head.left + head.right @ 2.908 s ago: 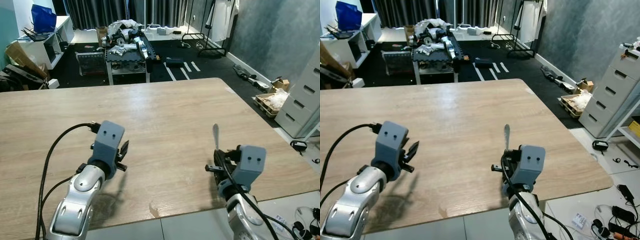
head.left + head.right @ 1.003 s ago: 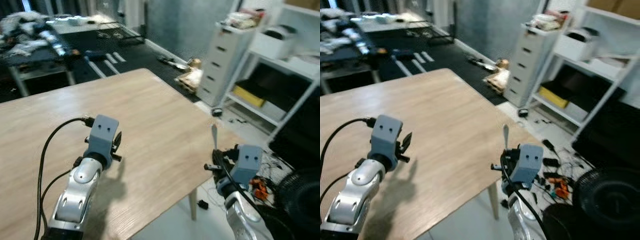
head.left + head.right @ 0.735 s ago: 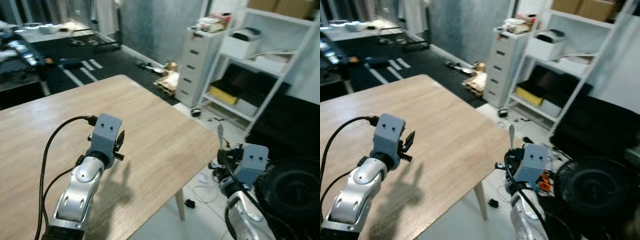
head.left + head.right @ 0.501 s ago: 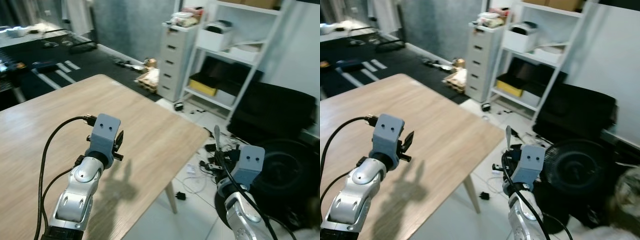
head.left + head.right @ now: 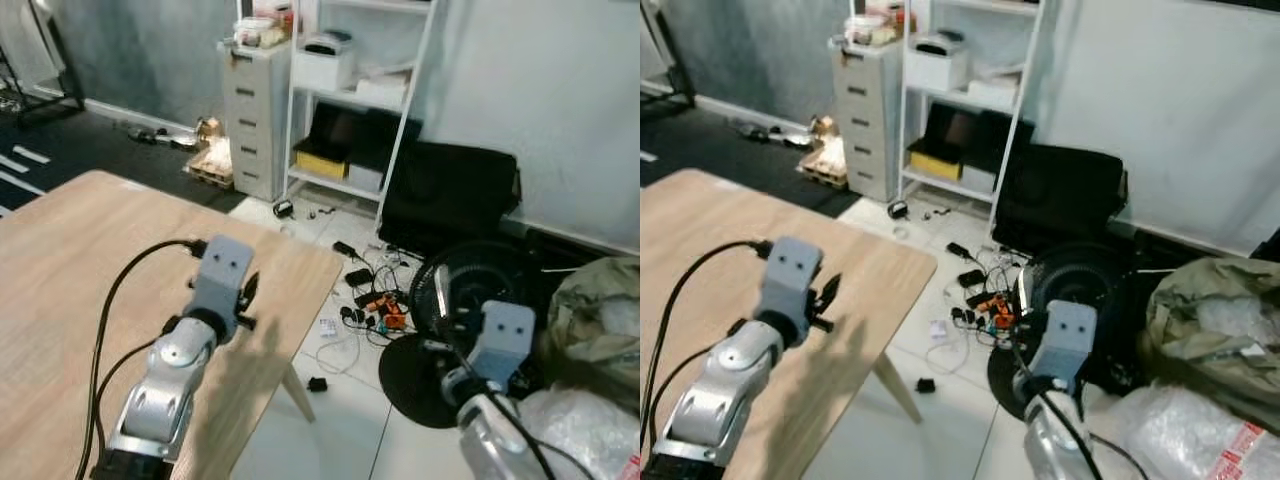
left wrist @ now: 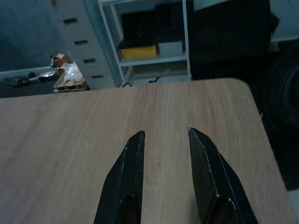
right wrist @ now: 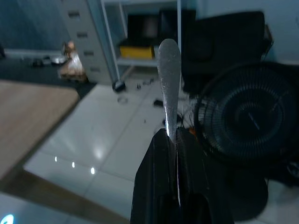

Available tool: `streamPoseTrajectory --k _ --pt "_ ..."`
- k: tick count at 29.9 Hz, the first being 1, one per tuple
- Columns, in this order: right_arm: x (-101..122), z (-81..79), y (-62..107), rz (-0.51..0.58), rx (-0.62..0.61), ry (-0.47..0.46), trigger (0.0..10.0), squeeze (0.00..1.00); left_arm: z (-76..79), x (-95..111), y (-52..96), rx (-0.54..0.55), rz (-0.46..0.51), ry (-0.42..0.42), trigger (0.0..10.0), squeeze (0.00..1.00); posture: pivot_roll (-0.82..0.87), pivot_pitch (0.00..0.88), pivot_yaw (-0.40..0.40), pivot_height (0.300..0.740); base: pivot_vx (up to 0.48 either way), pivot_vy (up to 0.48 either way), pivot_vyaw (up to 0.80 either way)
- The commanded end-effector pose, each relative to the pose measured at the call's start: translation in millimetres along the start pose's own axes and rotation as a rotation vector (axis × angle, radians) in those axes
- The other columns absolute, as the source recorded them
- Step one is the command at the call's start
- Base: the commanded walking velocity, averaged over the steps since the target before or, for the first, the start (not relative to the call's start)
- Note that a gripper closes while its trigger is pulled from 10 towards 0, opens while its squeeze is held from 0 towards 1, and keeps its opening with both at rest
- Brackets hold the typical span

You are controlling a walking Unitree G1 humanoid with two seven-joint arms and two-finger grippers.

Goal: Setting the table

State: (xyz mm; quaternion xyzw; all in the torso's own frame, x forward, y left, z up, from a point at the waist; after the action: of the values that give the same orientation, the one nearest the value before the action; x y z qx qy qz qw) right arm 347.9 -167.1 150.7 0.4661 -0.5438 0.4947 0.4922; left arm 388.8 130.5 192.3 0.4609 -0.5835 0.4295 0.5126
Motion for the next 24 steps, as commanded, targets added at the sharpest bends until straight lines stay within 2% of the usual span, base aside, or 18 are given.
streamPoseTrajectory --k 1,17,23,24 --pt "-7.8 -1.1 3.7 -0.021 -0.008 0.001 10.0 0.00 -2.3 -9.8 1.5 -0.006 -0.032 -0.007 10.0 0.00 0.01 0.078 0.096 0.740 0.000 0.000 -0.75" --pt "-8.1 -3.5 3.5 -0.012 -0.011 0.011 10.0 0.00 -1.4 -7.6 -2.2 -0.021 -0.025 -0.017 10.0 0.00 0.01 0.073 0.102 0.740 0.000 0.000 -0.75" --pt "-4.2 -2.8 2.8 0.003 0.006 0.069 10.0 0.00 -0.4 -8.4 -2.6 -0.020 -0.024 -0.012 10.0 0.00 0.01 0.069 0.096 0.740 0.000 0.000 -0.75" --pt "-3.4 -2.0 3.3 0.006 0.029 0.124 10.0 0.00 0.5 -9.8 -2.4 -0.021 -0.025 -0.009 10.0 0.00 0.00 0.063 0.092 0.740 0.000 0.000 -0.75"
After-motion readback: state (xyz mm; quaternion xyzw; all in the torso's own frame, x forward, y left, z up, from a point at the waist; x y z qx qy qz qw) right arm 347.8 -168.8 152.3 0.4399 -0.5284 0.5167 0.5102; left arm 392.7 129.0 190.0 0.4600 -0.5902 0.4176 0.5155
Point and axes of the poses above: a point about 5 cm out from each wrist's last joint towards the gripper, its own y axis pointing back from the gripper into the wrist, its own x axis along the axis of the wrist's last joint, z = x × y, the point moved 6 cm from there along -y, pointing out of the wrist towards the gripper, and after that the axes turned 9 degrees about y, right-handed, at the moved point
